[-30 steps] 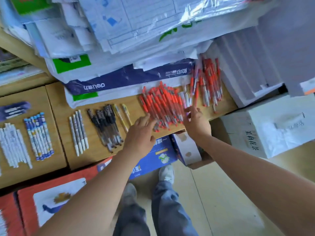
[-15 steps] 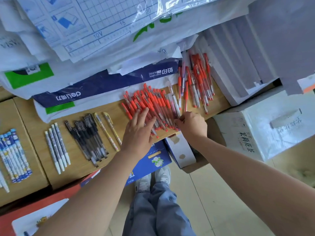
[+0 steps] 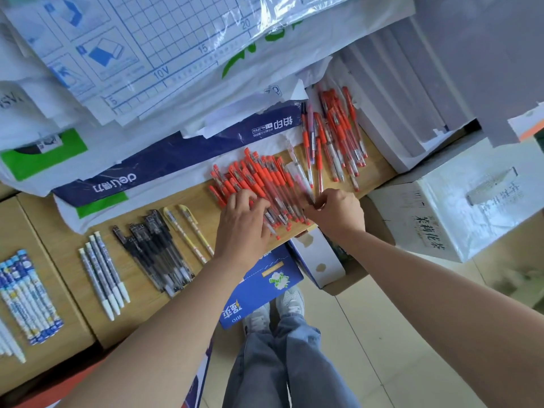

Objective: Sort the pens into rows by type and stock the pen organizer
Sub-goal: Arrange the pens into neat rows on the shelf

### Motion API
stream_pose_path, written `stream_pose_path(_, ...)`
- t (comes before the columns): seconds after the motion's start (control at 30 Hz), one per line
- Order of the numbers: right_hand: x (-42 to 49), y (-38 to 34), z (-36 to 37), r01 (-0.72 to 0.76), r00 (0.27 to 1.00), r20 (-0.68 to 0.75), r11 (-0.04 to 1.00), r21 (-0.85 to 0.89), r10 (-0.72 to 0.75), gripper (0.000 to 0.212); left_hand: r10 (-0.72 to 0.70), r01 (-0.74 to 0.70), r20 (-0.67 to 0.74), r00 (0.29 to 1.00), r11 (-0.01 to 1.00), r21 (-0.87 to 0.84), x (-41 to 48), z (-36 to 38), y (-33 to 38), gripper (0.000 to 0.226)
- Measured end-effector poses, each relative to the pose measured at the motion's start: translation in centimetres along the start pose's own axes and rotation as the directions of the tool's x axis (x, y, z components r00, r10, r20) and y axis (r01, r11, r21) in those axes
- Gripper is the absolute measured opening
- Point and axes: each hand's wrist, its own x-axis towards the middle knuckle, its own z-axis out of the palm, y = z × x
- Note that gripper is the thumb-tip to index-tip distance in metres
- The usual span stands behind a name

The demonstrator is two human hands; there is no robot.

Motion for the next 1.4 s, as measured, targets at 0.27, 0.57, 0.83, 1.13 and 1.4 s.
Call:
stream_pose_path(0.27,-0.8,-0.4,-1.9,0.19,0.955,0.177,0.947,0.26,-0.24,0.011,-0.231,0.384,0.308,0.923,0.605,-0.698,2.8,-0.9,3.4,0.035)
stream_pose_path(0.57,4.8,-0.8,-3.0,0.197,0.977,-0.127,0.949,0.247,-0.17,0.017,-0.363,0.427,0.283,0.888,0.421,-0.8,5.5,-1.2,3.6,0.028)
stream_pose_path(0.83,10.9,-2.6,-2.8,0.166,0.975,-0.16,0.985,0.05,-0.157,0.018,-0.367,0.449,0.302,0.88,0.433,-0.782,6.6,-0.6,3.5,0.028)
stream_pose_path(1.13,11.9,-3.5,-2.7,0.122,0.991,-0.062,0.992,-0.018,-0.123,0.026,-0.397,0.476,0.322,0.86,0.393,-0.787,8.0,-0.8,4.3,0.026)
stream_pose_path(1.4,12.6,-2.7,-2.6,0.078,0.997,-0.034,0.993,0.089,-0.075,0.025,-0.403,0.498,0.336,0.851,0.416,-0.761,8.2,-0.4,4.6,0.026)
